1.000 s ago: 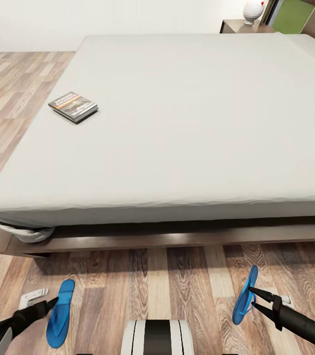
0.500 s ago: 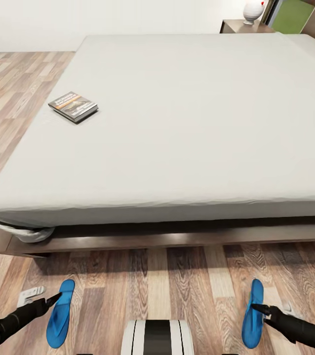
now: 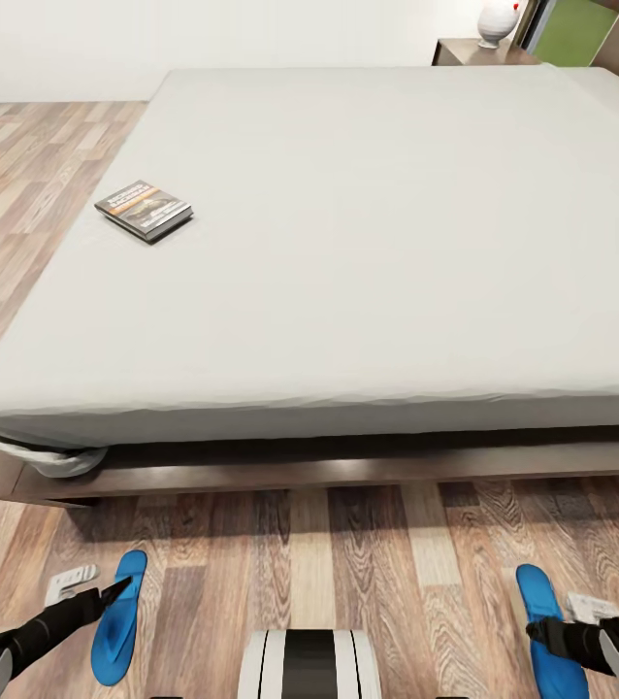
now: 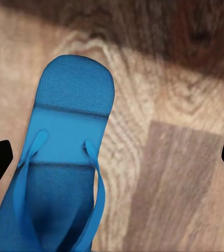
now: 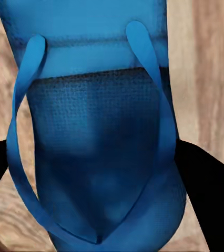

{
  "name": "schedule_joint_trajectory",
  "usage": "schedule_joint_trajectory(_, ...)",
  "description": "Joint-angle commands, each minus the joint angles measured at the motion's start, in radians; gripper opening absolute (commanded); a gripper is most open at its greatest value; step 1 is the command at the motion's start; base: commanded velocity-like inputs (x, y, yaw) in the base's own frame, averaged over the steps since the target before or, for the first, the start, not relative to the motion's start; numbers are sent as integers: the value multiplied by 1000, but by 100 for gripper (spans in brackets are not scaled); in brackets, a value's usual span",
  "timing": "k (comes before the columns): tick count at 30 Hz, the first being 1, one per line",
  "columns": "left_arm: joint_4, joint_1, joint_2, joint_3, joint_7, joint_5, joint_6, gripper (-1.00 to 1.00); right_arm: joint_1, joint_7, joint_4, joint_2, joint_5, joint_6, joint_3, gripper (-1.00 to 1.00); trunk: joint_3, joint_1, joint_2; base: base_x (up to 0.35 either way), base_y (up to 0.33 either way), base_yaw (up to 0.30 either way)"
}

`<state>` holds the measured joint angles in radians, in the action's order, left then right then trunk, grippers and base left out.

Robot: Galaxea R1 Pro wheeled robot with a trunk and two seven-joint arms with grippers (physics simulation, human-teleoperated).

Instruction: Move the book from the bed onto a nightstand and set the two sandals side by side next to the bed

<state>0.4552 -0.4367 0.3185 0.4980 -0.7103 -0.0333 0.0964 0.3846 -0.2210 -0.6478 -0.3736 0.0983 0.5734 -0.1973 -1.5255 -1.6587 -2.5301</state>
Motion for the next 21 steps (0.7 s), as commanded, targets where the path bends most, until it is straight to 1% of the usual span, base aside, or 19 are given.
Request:
schedule_joint_trajectory(1, 0, 0, -3, 5, -6, -4, 10, 100, 0, 49, -2, 23, -27, -15, -2, -100, -1, 0, 0, 0, 0, 0)
schedule_joint_trajectory(2, 0, 0, -8, 5, -5, -4, 10, 100, 0, 104, -3, 47, -78, -51, -3, -100, -1, 0, 0, 0, 0, 0)
schedule_joint_trajectory(3, 0, 0, -10, 5, -5, -3, 10, 100, 0, 125, -3, 56, -103, -76, -3, -100, -1, 0, 0, 0, 0, 0)
schedule_joint_trajectory(5, 0, 0, -16, 5, -4, -2, 9, 100, 0, 148, -1, 67, -133, -121, -3, -100, -1, 0, 0, 0, 0, 0)
schedule_joint_trajectory(7, 0, 0, -18, 5, -3, -1, 9, 100, 0, 159, 2, 72, -147, -172, -4, -100, -1, 0, 0, 0, 0, 0)
schedule_joint_trajectory(11, 0, 0, -20, 5, -3, -1, 8, 100, 0, 163, 7, 74, -147, -299, -5, -100, -1, 0, 0, 0, 0, 0)
schedule_joint_trajectory(12, 0, 0, -20, 5, -3, -1, 8, 100, 0, 163, 7, 74, -146, -320, -5, -100, -1, 0, 0, 0, 0, 0)
schedule_joint_trajectory(13, 0, 0, -20, 5, -3, -1, 8, 100, 0, 163, 8, 74, -145, -340, -6, -100, -1, 0, 0, 0, 0, 0)
schedule_joint_trajectory(18, 0, 1, -21, 5, -3, 0, 8, 100, -1, 163, 19, 73, -144, -381, -7, -100, -1, 0, 0, 0, 0, 0)
schedule_joint_trajectory(19, 0, 1, -21, 5, -3, 0, 8, 100, 0, 163, 40, 73, -144, -419, -7, -100, -1, 0, 0, 0, 0, 0)
schedule_joint_trajectory(21, 0, 1, -21, 5, -3, 0, 8, 100, 0, 163, 73, 74, -146, -447, -6, -100, -1, 0, 0, 0, 0, 0)
